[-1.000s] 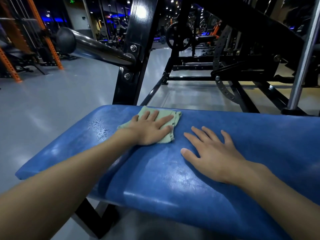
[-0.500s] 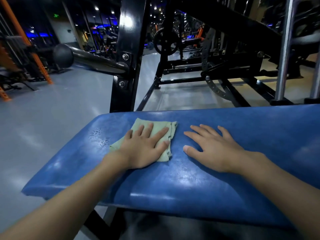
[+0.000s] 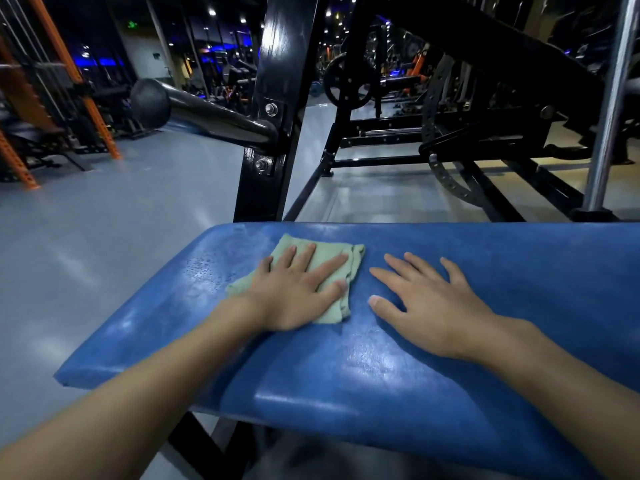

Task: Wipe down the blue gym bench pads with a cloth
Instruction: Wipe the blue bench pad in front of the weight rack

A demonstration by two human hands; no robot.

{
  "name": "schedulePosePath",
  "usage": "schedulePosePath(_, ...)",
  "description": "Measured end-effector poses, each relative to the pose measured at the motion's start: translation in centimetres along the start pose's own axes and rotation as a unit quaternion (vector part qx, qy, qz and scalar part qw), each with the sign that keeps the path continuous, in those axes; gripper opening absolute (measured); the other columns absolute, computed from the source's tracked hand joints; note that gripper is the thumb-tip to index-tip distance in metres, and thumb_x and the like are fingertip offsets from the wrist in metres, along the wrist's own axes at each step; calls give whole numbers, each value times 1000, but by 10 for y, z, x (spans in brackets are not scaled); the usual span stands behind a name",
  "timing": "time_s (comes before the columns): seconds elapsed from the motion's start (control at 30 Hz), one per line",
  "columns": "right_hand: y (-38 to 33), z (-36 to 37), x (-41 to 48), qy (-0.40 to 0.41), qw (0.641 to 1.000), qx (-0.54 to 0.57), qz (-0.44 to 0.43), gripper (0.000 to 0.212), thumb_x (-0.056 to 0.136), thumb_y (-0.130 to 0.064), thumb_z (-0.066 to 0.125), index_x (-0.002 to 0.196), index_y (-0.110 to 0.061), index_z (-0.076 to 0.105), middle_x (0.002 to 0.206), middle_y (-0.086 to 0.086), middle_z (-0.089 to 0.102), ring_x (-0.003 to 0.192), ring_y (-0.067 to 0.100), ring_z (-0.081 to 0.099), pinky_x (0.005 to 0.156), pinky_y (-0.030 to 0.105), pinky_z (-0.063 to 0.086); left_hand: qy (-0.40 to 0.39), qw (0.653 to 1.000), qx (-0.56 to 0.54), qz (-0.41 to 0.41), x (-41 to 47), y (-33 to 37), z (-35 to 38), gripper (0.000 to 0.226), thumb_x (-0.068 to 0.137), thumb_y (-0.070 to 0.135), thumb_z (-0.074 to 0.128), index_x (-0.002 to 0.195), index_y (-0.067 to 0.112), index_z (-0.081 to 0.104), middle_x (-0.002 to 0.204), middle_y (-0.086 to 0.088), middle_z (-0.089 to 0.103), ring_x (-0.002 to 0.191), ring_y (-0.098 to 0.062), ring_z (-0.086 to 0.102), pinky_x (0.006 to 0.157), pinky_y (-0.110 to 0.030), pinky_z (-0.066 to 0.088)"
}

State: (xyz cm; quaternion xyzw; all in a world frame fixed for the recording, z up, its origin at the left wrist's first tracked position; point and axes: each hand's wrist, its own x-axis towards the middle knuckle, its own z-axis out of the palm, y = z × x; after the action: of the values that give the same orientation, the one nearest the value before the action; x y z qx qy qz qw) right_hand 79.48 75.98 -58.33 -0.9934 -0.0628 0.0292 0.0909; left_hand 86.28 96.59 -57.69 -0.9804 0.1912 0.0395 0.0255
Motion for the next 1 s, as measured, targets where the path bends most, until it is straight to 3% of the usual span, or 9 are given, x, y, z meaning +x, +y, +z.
schedulePosePath(0.17,2,3,1,14,1000,-5,0,64,94,-66,13,154,-43,9,165,-16,-5,150,8,-12,120,51,-8,-10,999,-35,-20,97,-13,-13,60,93,71,16,150,58,4,167,0,3,153,-28,2,118,-59,2)
schedulePosePath(0.3,3,3,2,18,1000,7,1,64,94,-67,15,153,-44,11,164,-18,-3,150,5,-12,120,49,-9,-6,999,-38,-30,125,-21,-14,65,87,76,11,149,59,7,166,-2,12,152,-30,8,118,-59,2)
schedulePosePath(0.57,1,-1,-1,5,1000,9,6,64,94,-65,15,155,-44,10,165,-17,-3,150,5,-11,121,47,-8,-2,1000,-12,9,12,-19,-1,57,96,68,11,150,57,-3,167,-2,-3,153,-25,-5,120,-52,0)
schedulePosePath(0.77,-5,-9,0,-5,1000,-5,20,60,97,-62,23,154,-41,18,165,-14,6,151,8,-4,120,50,-6,16,999,16,25,-102,-15,7,74,73,73,-13,146,61,-15,167,3,-10,153,-22,-10,122,-47,-2)
schedulePosePath(0.9,-19,-12,9,30,999,2,-10,59,99,-58,23,154,-38,17,165,-12,7,151,8,-6,120,50,-9,21,1000,9,18,-103,-15,7,76,69,75,-13,145,62,-16,167,3,-8,153,-23,-9,121,-48,0)
schedulePosePath(1.0,-28,-4,17,-6,1000,12,-20,62,98,-61,18,155,-40,9,165,-13,-2,151,8,-11,120,50,-10,14,1000,0,11,-68,-20,7,72,75,77,-5,146,63,-10,167,1,-3,153,-24,-6,121,-51,2)
